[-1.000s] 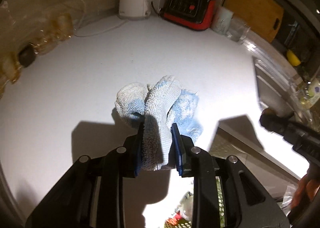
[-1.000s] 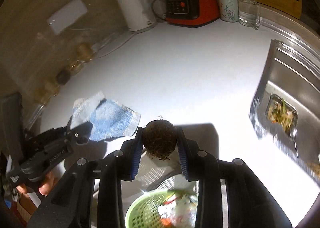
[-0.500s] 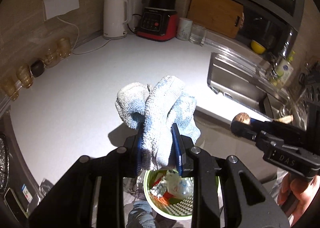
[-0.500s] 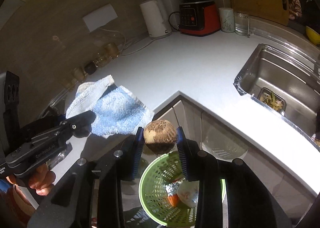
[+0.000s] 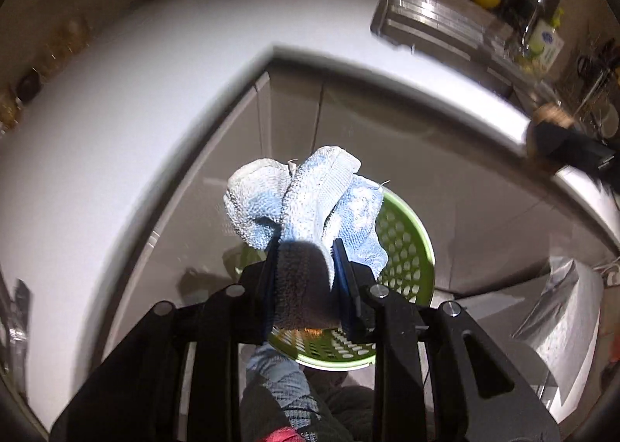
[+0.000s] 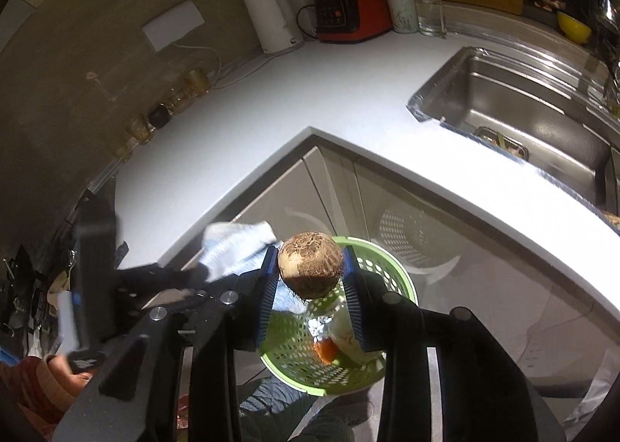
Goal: Collect trash
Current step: 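Carry the cloth with the left gripper while the right gripper carries the ball, both over the basket, then open the left gripper to drop the cloth while the right gripper drops the ball into the basket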
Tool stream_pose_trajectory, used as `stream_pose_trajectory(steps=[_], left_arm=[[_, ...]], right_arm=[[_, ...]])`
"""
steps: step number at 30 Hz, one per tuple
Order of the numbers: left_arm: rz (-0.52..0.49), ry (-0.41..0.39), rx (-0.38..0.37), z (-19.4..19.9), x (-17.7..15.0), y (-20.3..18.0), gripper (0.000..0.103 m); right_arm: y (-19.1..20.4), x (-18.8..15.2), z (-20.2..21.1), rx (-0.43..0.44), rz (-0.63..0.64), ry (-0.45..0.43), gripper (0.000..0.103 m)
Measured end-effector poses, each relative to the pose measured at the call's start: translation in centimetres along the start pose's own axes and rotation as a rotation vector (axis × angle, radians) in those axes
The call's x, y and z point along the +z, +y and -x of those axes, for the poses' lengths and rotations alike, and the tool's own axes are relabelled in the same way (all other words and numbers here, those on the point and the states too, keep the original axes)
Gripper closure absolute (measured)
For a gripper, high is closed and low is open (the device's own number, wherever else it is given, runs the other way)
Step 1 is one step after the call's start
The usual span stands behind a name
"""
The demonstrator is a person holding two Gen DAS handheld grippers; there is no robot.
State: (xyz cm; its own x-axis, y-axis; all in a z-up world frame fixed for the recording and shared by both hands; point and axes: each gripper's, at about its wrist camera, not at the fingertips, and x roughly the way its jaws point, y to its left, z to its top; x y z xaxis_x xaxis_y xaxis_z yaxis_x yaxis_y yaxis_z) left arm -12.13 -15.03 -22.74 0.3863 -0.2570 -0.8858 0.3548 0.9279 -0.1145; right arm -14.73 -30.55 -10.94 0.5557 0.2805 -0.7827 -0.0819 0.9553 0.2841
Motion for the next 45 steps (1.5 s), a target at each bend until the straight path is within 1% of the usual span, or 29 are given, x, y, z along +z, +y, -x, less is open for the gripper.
stream_pose_trajectory(steps=[3, 4, 5, 7, 10, 16, 18, 19, 24, 27, 29, 31, 32, 34, 35, 39, 44, 45], left_arm=[[-0.036, 0.055, 0.043, -4.1, -1.6, -0.8, 0.077], [-0.040, 0.097, 0.046, -5.9, -2.2, -1.0, 0.077], [-0.031, 0.124, 0.032, -6.9, -2.6, -1.0, 0.077], [-0.016, 0.156, 0.017, -8.0, -3.1, -1.0, 0.077], [-0.023, 0.155, 0.011, -8.2, -2.9, -1.3, 0.076], [-0.035, 0.148, -0.009, -7.2, -2.0, -1.5, 0.075], [-0.043, 0.145, -0.010, -6.9, -2.0, -1.7, 0.062], [-0.050, 0.135, -0.011, -6.5, -2.0, -1.8, 0.060], [-0.077, 0.095, -0.007, -4.9, -1.5, -2.2, 0.040], [-0.067, 0.082, -0.017, -3.7, -1.1, -1.8, 0.032], [-0.058, 0.060, -0.013, -2.6, -0.8, -1.3, 0.023], [-0.057, 0.025, -0.004, -1.1, -0.4, -0.9, 0.019], [-0.058, 0.011, 0.001, -0.5, -0.3, -0.6, 0.015], [-0.050, -0.019, 0.003, 0.9, 0.1, 0.0, 0.012], [-0.043, -0.030, 0.005, 1.5, 0.4, 0.3, 0.012], [-0.021, -0.049, 0.026, 2.1, 0.9, 1.1, 0.010], [0.006, -0.038, 0.050, 2.1, 0.9, 2.3, 0.010], [0.010, -0.037, 0.054, 2.1, 0.9, 2.6, 0.010]], right_arm=[[-0.8, -0.7, -0.3, -0.006, -0.021, 0.020, 0.069], [-0.9, -0.9, -0.4, -0.008, -0.026, 0.026, 0.069], [-1.0, -1.0, -0.4, -0.012, -0.030, 0.031, 0.070], [-1.3, -1.4, -0.4, -0.022, -0.035, 0.040, 0.069], [-1.6, -1.8, -0.4, -0.029, -0.040, 0.047, 0.069], [-2.0, -2.1, -0.4, -0.031, -0.049, 0.052, 0.070], [-2.0, -2.1, -0.4, -0.028, -0.048, 0.051, 0.069], [-2.0, -2.0, -0.5, -0.026, -0.047, 0.051, 0.070], [-2.1, -2.0, -0.9, -0.020, -0.050, 0.057, 0.069], [-2.2, -2.1, -1.3, -0.013, -0.054, 0.065, 0.069], [-2.2, -2.1, -1.6, -0.008, -0.056, 0.071, 0.069], [-2.2, -2.2, -2.2, -0.002, -0.053, 0.077, 0.069], [-2.1, -2.3, -2.5, 0.000, -0.052, 0.082, 0.070], [-2.0, -2.5, -3.3, 0.008, -0.050, 0.093, 0.070], [-1.9, -2.6, -3.8, 0.010, -0.047, 0.100, 0.070], [-1.6, -3.6, -6.6, 0.017, -0.032, 0.149, 0.070], [-1.2, -5.7, -11.3, 0.004, 0.001, 0.236, 0.069], [-1.1, -6.1, -12.1, -0.001, 0.007, 0.249, 0.068]])
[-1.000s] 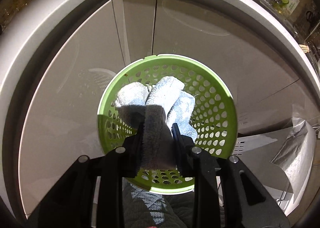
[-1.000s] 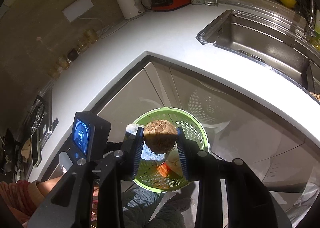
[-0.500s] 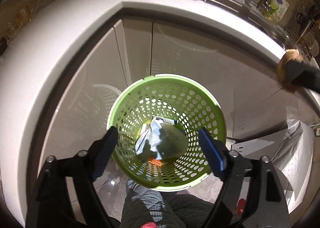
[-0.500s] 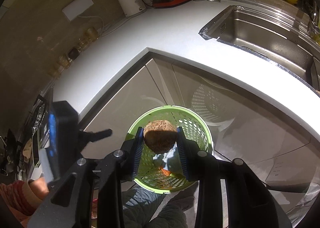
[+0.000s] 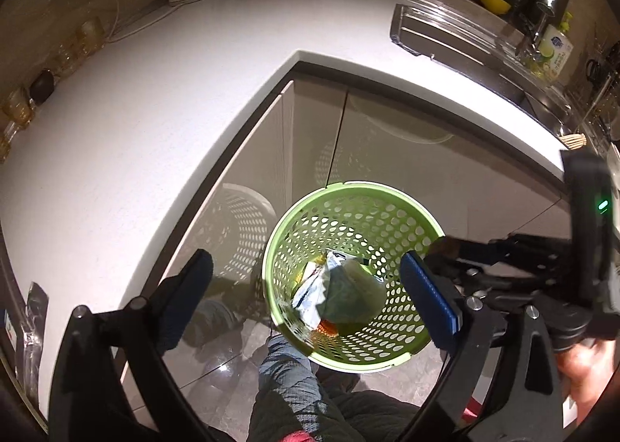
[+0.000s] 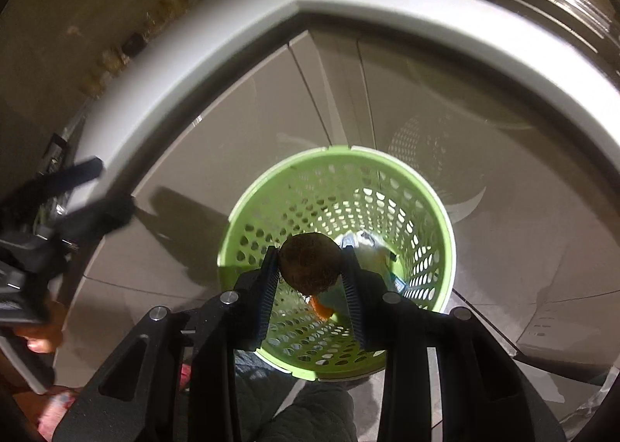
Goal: Collect trash
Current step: 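Open the left gripper to drop the cloth while the right gripper drops the ball into the basket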
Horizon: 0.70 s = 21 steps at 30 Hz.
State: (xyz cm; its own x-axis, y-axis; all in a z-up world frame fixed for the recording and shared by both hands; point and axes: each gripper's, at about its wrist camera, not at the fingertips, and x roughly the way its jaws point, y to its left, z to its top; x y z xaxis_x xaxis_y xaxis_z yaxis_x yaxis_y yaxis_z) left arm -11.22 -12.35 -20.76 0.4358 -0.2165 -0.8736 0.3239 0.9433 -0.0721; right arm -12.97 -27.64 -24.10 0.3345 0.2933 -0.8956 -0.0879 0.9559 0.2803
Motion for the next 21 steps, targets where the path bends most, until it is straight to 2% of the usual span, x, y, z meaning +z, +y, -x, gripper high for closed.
stream_pose_trajectory(steps=[1, 2, 3, 5, 13, 15, 21], left_arm=[[0.002, 0.001, 0.003, -0.2, 0.0, -0.1, 0.010], [0.003, 0.004, 0.007, -0.3, 0.0, -0.1, 0.010], [0.004, 0.007, 0.009, -0.4, 0.0, -0.1, 0.010], [0.005, 0.010, 0.012, -0.6, 0.0, 0.0, 0.010], [0.010, 0.018, 0.012, -0.6, -0.1, 0.0, 0.010], [0.009, 0.017, 0.015, -0.5, -0.1, -0.1, 0.010], [0.006, -0.006, 0.007, 0.8, 0.6, -0.4, 0.010]], right_arm=[[0.1, -0.2, -0.7, -0.005, 0.004, 0.014, 0.068], [0.1, -0.3, -1.2, -0.004, 0.006, 0.025, 0.060], [0.1, -0.4, -1.6, -0.003, 0.006, 0.029, 0.045], [0.1, -0.4, -1.9, -0.014, 0.003, 0.024, 0.030], [-0.5, -0.4, -1.3, -0.029, -0.032, 0.009, 0.012], [-0.8, -0.3, -0.7, -0.043, -0.047, -0.003, 0.005], [-1.4, 0.7, 2.3, -0.065, -0.093, -0.055, 0.002]])
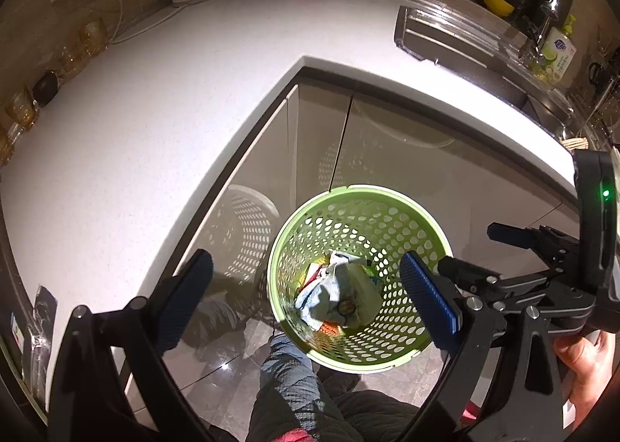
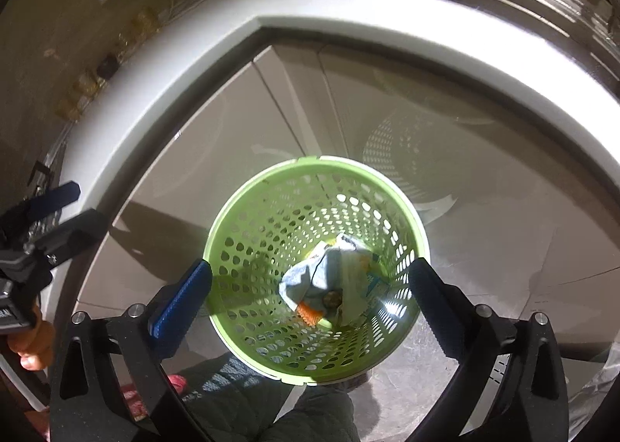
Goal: Collect trash
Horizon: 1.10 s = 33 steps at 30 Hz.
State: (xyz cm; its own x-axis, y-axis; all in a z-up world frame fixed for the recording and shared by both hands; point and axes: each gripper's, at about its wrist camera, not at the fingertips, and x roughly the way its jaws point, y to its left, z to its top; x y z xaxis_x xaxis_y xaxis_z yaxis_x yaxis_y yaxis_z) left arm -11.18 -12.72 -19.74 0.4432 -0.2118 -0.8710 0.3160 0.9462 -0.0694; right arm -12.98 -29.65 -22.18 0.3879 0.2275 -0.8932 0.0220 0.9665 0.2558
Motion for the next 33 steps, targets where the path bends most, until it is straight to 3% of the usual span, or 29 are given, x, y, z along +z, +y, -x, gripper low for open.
stream_pose_trajectory(steps=[14, 26, 33], left_arm=[[0.065, -0.160, 0.036, 7.3, 3.9, 0.2, 0.008], [0.094, -0.198, 0.088, 9.2, 3.7, 0.0, 0.008], [0.126, -0.259, 0.118, 12.2, 5.0, 0.5, 0.008]], right_arm=[[2.6, 3.8, 10.4, -0.032, 0.059, -0.235, 0.002], [3.5, 4.2, 12.5, -0.020, 0.092, -0.267, 0.002], [5.0, 5.4, 15.6, -0.037, 0.142, -0.338, 0.002]])
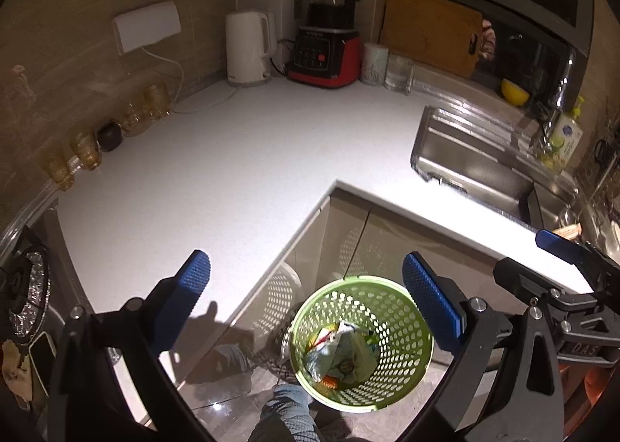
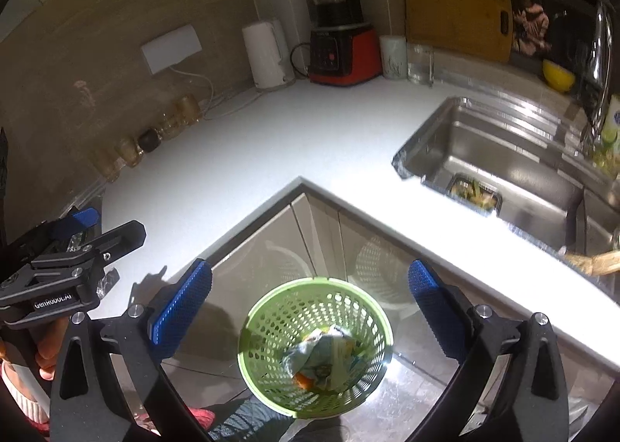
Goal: Collect trash
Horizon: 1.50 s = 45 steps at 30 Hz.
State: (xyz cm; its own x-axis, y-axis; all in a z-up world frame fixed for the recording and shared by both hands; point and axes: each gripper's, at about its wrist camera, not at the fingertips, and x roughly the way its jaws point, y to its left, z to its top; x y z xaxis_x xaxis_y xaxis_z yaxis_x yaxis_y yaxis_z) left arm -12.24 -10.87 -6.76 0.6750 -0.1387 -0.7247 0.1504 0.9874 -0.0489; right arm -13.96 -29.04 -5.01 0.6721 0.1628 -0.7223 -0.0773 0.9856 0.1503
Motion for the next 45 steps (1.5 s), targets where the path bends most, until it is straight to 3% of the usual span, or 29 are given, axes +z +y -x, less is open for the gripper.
stream_pose_trajectory(steps=[10, 16, 24, 45], left_arm=[[0.035, -0.211, 0.104, 6.6, 6.1, 1.4, 0.008], [0.066, -0.308, 0.183, 9.7, 8.6, 2.2, 0.008], [0.077, -0.329, 0.216, 10.5, 8.8, 2.4, 0.008], [0.065, -0.307, 0.190, 10.1, 8.6, 2.1, 0.008]], right_arm=[[3.7, 6.7, 6.0, 0.026, 0.139, -0.201, 0.002], [4.7, 10.3, 9.2, 0.054, 0.149, -0.301, 0.002], [5.5, 11.7, 11.1, 0.087, 0.148, -0.351, 0.002], [4.9, 11.6, 10.8, 0.067, 0.130, -0.338, 0.002]])
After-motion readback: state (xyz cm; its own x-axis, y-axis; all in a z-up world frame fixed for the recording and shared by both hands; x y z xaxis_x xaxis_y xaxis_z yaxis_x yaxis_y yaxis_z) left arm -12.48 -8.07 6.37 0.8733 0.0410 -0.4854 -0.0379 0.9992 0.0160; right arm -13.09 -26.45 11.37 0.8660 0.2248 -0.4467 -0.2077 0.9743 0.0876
